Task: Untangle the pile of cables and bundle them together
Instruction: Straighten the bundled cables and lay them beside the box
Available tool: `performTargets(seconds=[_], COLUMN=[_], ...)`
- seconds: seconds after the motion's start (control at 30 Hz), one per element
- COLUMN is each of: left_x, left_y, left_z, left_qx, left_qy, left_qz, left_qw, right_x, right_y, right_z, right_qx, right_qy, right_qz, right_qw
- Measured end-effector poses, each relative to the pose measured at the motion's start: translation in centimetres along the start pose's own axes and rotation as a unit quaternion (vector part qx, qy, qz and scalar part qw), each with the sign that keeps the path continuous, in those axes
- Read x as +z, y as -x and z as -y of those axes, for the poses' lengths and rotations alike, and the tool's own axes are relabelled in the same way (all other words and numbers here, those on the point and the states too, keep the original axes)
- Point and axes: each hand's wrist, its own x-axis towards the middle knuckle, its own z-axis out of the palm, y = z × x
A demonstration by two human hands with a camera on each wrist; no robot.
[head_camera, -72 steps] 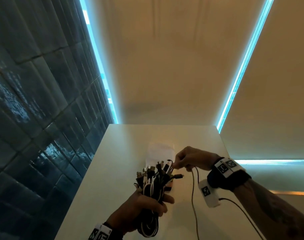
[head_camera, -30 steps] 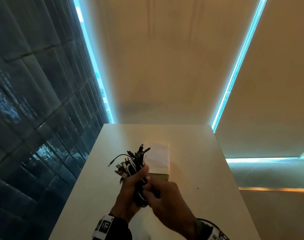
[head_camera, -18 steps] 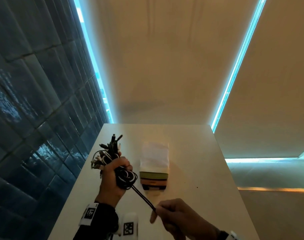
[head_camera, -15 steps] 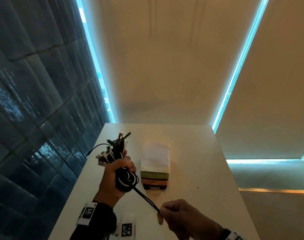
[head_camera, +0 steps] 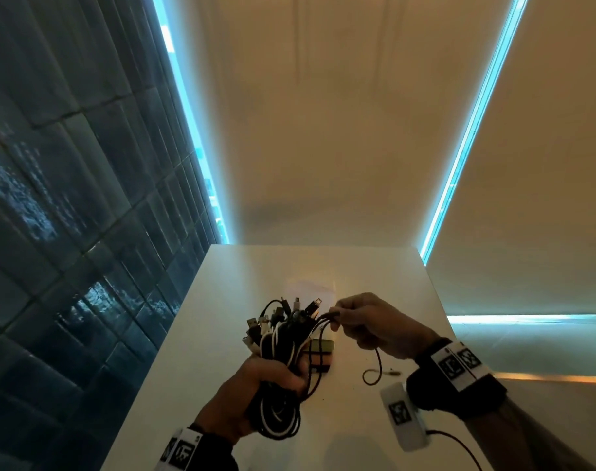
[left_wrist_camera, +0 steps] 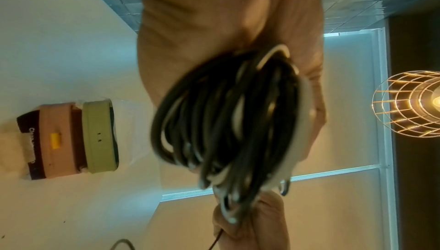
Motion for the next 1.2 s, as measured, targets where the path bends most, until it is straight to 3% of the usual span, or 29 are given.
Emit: performTargets(seconds=[0.33,0.47,0.67,0.77,0.83,0.9,1.0,1.1,1.2], left_x=[0.9,1.4,1.1,0.6,0.3,-0.1,-1.1,-2.0,-2.9], left_y=[0.1,0.0,-0.9,-0.8,-0.7,-0.6,-0.6,-0.3,0.1], left_z=[-0.1,0.1,1.3,0.9,0.4,0.1,0.4,0.5,0.2], left_qx=[0.078,0.045,0.057,0.056,0.042,0.032,0.038,0.054,0.035], left_qy=[0.090,0.071,0.062,0.022,-0.014,-0.030,-0.017,0.003,-0.027], left_qz=[-0.062,-0.004,-0.079,-0.082,-0.050,-0.023,-0.044,-0.043,-0.030], left_qw=[0.991,0.996,0.993,0.995,0.998,0.999,0.998,0.998,0.999], right_x=[1.3,2.4,2.7,2.4,2.2,1.5,-0.9,-4.6,-7.3], right_y=[-1.1,-2.4,-4.0,-4.6,-4.8,-4.9,-4.9,-4.8,-4.6], right_z=[-1.0,-1.3,-2.4,-2.8,-2.8,-2.7,-1.9,-2.9,-4.2], right_qx=[-0.037,-0.115,-0.187,-0.197,-0.197,-0.189,-0.140,-0.038,0.084], right_qy=[0.214,0.267,0.242,0.245,0.246,0.245,0.222,0.150,0.174], right_qz=[0.082,0.070,-0.009,-0.024,-0.011,0.002,-0.022,-0.120,-0.103], right_qw=[0.973,0.954,0.952,0.949,0.949,0.951,0.965,0.981,0.976])
